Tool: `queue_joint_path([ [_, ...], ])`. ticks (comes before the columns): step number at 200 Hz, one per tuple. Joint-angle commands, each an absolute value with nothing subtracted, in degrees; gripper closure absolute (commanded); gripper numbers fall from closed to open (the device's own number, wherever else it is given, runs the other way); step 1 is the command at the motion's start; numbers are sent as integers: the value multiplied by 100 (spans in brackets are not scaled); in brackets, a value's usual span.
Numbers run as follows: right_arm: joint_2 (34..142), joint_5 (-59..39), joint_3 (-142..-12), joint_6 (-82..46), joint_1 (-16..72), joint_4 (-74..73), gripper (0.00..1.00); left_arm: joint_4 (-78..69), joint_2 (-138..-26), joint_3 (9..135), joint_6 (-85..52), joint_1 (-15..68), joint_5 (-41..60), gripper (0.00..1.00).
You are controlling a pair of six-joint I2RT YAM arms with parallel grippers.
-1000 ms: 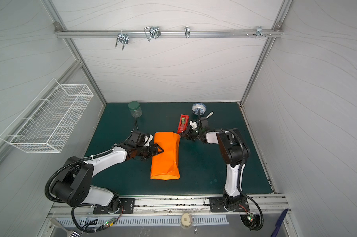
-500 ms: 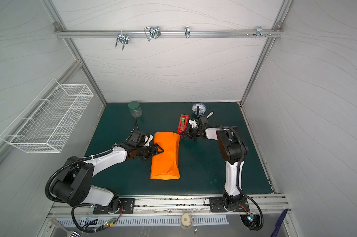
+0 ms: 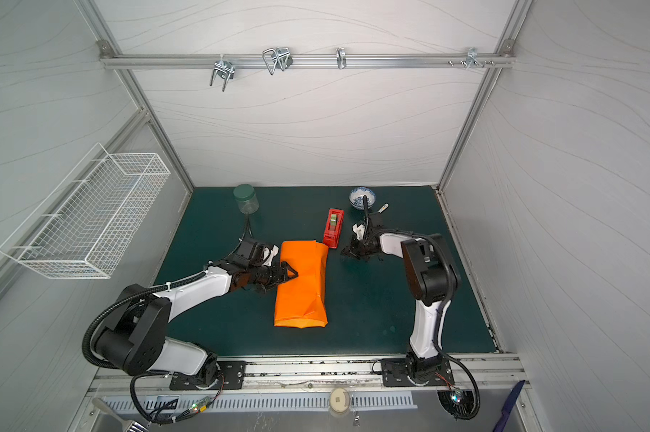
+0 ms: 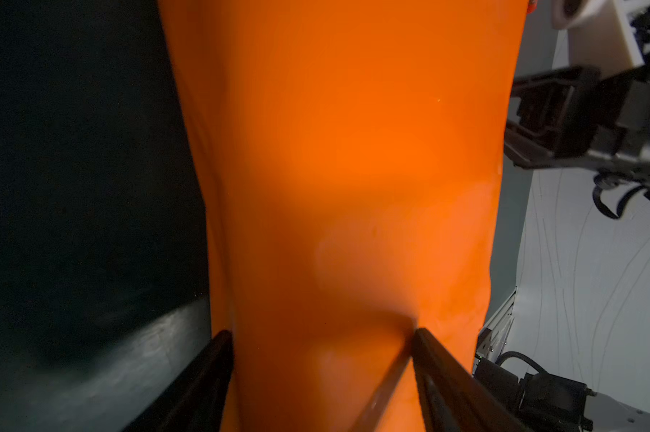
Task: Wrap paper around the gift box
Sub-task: 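Pull a strip of tape from the dispenser with the right gripper, then carry the tape strip to the paper seam near the robot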
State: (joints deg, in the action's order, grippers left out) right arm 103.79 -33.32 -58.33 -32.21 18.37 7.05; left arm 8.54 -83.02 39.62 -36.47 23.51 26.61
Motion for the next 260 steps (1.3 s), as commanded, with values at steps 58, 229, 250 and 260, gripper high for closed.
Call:
queue_joint_path([
  [58,7166,-1065,-3179,-5693,4017,-2350,100,1653,-8551,3841,-3486,2408,2377,25],
  [229,9224,3125,-2836,-5582,6175,-5374,100,1537,-8666,3788,-3502,2398,2417,25],
  [250,9342,3226,-2756,-5520,6179,-5576,100,1534,-8692,3797,-3502,2401,2435,25],
  [260,9382,3268,-2730,-5521,6192,-5572,100,1527,-8692,3790,-3507,2399,2435,25],
])
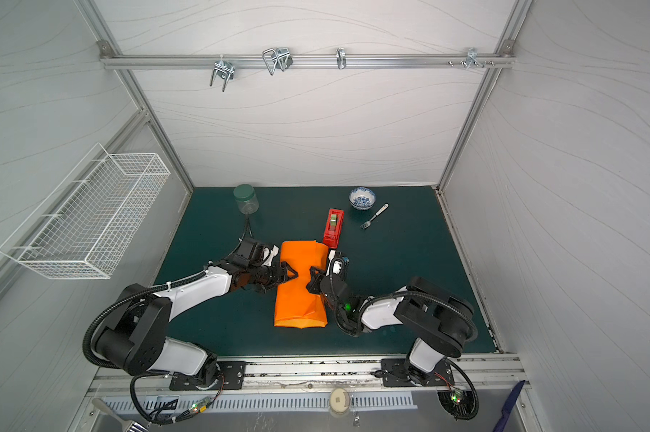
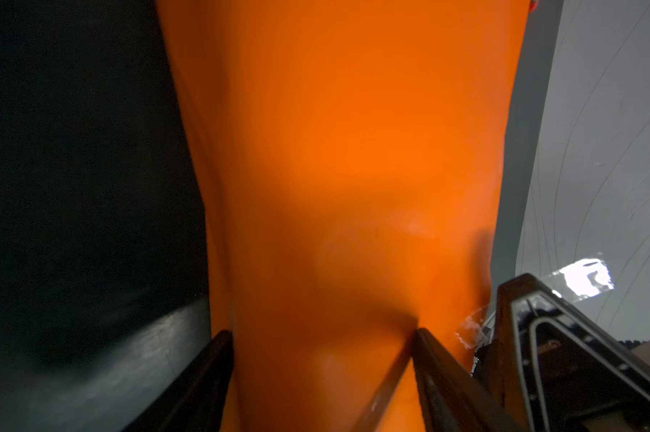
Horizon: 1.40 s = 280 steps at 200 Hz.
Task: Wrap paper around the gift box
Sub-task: 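Carry the tape strip to the paper seam near the robot, then press the tape onto the orange paper seam with the right gripper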
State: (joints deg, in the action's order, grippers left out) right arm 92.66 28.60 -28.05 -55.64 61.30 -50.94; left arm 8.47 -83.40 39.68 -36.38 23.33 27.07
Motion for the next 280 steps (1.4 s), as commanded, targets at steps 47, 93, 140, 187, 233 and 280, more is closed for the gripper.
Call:
queue_joint_path([
  [47,9543,3417,-2532,-5379,6269,-5773,100,1473,-8714,3768,-3514,2399,2473,25],
  [93,9672,3539,-2431,-5173,6390,-5793,100,1421,-8735,3753,-3533,2373,2536,25],
  [140,9629,3635,-2390,-4697,6569,-5570,100,1363,-8771,3747,-3568,2356,2605,25],
  [187,9500,3756,-2533,-4101,6751,-5053,90,1356,-8750,3745,-3568,2344,2619,26],
  [233,9396,3933,-2667,-3721,6836,-4773,78,1345,-8754,3746,-3577,2341,2628,26],
  [280,9023,3764,-2769,-3575,6677,-4536,68,1330,-8754,3750,-3586,2338,2670,26],
])
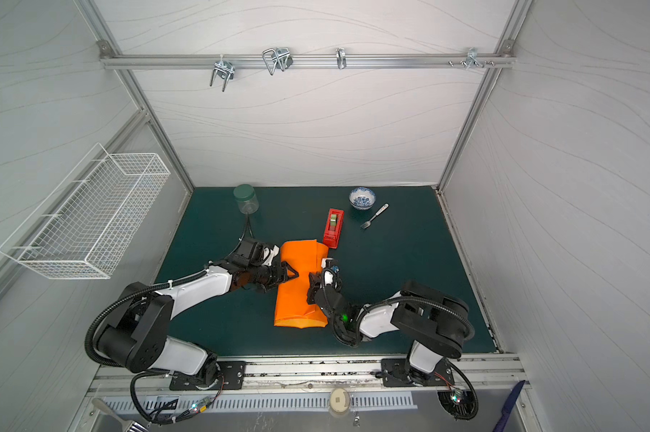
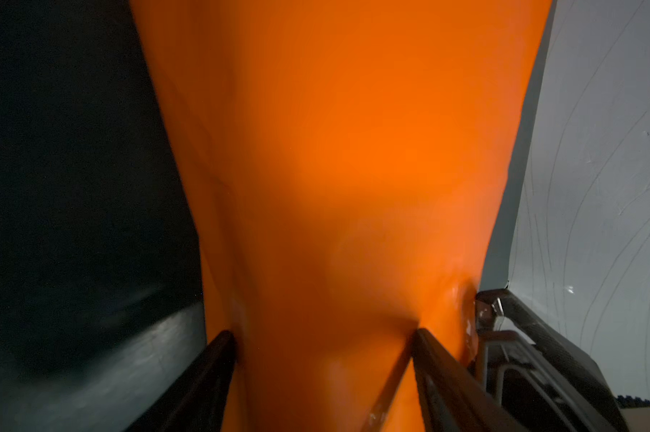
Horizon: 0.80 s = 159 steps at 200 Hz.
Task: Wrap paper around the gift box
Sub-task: 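Press the tape onto the orange paper seam with the right gripper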
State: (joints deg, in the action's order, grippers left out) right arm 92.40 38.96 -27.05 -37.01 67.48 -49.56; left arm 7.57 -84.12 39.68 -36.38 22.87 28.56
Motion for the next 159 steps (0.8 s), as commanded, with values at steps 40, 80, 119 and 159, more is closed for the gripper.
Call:
queue_joint_path([
  [40,8730,3462,-2795,-3760,6419,-4274,57,1318,-8763,3745,-3592,2338,2682,26],
  [80,8604,3144,-2747,-4094,6142,-4122,49,1321,-8780,3753,-3588,2338,2681,26],
  [119,8537,2979,-2669,-4302,5982,-4028,44,1314,-8789,3750,-3585,2338,2676,26],
  [159,8153,2570,-2593,-4455,5642,-3499,33,1305,-8833,3753,-3582,2338,2689,27],
])
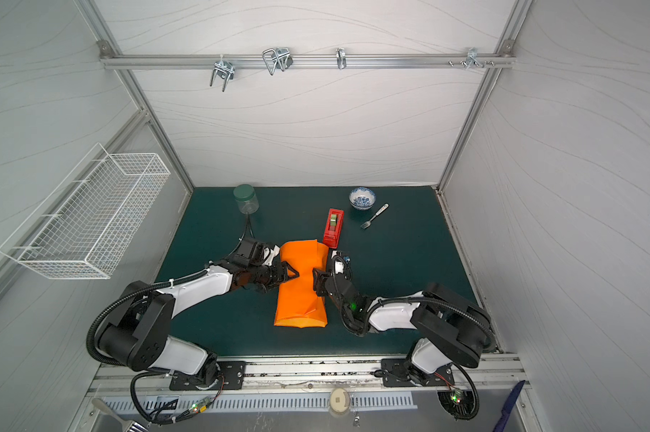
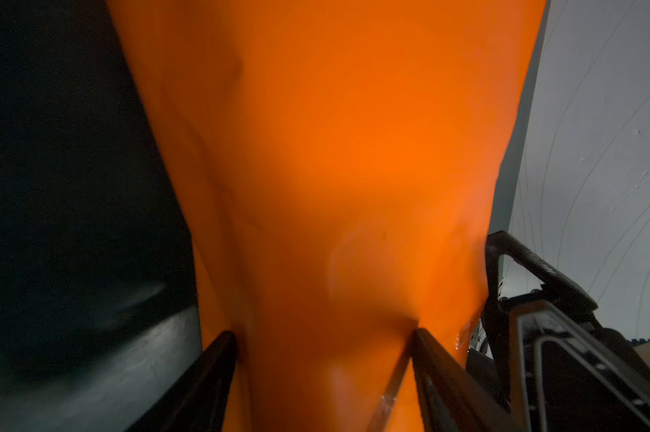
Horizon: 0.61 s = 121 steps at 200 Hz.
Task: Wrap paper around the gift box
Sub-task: 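Press the tape onto the orange paper seam with the right gripper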
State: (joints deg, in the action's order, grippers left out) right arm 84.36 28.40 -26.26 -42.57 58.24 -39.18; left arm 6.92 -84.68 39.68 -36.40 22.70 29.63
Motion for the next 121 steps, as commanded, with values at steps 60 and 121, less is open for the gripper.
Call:
queue_joint_path([
  [60,7043,2157,-2598,-4008,5247,-1856,25,1319,-8816,3749,-3569,2338,2707,26],
  [121,7240,1404,-4097,-3167,5291,840,26,1353,-8724,3735,-3533,2338,2690,25],
])
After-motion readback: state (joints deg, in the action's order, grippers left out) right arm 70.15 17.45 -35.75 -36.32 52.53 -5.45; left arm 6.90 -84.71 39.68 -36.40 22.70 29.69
